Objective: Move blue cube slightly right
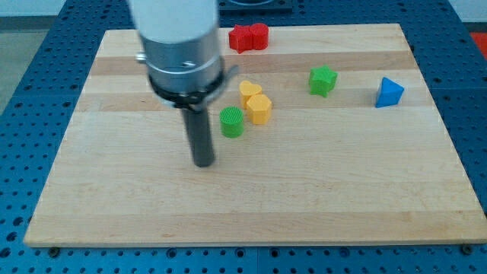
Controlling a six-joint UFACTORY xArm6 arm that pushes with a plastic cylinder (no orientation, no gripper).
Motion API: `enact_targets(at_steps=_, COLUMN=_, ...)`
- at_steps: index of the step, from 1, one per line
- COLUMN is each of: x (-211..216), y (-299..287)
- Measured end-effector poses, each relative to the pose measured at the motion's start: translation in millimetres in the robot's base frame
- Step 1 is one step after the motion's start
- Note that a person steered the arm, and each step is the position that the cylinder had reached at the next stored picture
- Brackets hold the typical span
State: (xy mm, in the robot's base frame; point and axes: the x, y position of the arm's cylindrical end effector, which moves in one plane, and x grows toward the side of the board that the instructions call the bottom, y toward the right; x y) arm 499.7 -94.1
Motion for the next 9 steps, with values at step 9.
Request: enact_targets(at_steps=9, x=-159, y=-29)
